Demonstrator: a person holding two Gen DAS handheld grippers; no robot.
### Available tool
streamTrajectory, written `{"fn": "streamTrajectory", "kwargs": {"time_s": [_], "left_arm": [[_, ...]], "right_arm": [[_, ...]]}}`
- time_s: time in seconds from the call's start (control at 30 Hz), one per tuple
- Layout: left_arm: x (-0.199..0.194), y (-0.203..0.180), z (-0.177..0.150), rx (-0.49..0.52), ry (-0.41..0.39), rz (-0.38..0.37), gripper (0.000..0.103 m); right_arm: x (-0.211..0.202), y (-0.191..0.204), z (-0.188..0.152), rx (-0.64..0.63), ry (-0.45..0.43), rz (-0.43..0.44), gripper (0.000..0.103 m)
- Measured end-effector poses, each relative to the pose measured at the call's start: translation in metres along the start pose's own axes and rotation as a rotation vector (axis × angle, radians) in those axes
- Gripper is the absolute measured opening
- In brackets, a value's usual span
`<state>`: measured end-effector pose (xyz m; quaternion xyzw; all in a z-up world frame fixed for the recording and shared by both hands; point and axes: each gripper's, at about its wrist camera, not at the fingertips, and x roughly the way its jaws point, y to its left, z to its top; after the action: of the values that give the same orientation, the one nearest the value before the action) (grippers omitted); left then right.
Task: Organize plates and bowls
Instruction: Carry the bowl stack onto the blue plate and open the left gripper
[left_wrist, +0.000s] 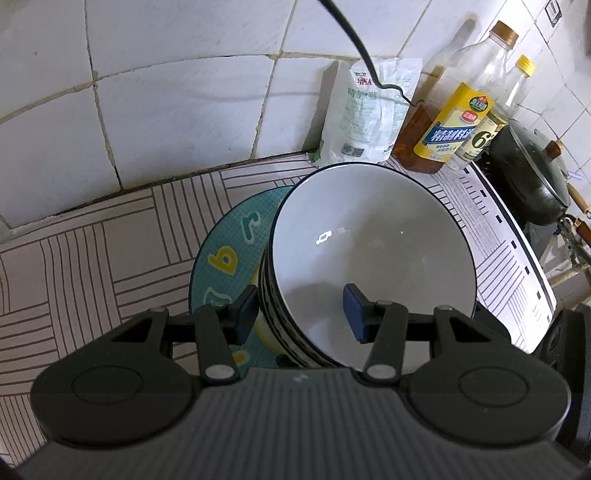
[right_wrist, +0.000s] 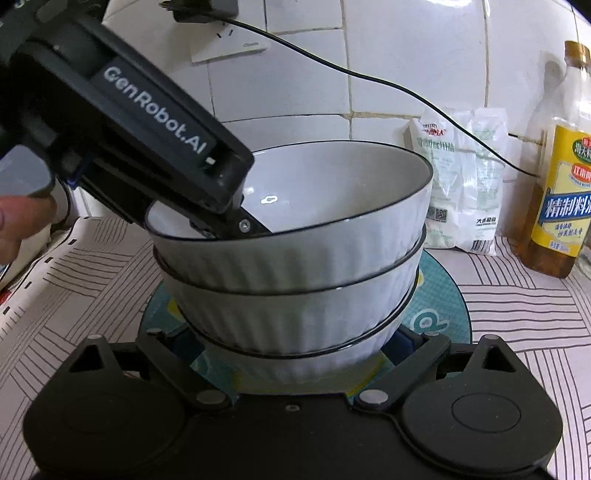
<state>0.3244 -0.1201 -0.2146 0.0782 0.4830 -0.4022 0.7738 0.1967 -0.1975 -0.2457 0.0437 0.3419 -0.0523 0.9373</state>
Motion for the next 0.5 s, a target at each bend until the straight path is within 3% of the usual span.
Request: {"fn": "streamTrajectory", "kwargs": {"time_s": [0.23, 0.4, 0.5], "left_arm": [[-0.002, -0.009, -0.002, -0.026, -0.019, 0.073, 0.049], [-0.024, -0.020, -0.011, -0.010, -0.070, 0.153, 0.053], [-0.046, -0.024, -0.019, -0.023, -0.114, 0.157, 0.059]], "right_arm": [[0.000, 0.000, 0.005, -0.005, 0.051, -0.020, 0.097], [-0.026, 0.001, 0.004, 0.022, 0.066, -0.047, 0.097], [-0.048, -0.003, 0.001, 0.076, 0.056, -0.065, 0.097]]}}
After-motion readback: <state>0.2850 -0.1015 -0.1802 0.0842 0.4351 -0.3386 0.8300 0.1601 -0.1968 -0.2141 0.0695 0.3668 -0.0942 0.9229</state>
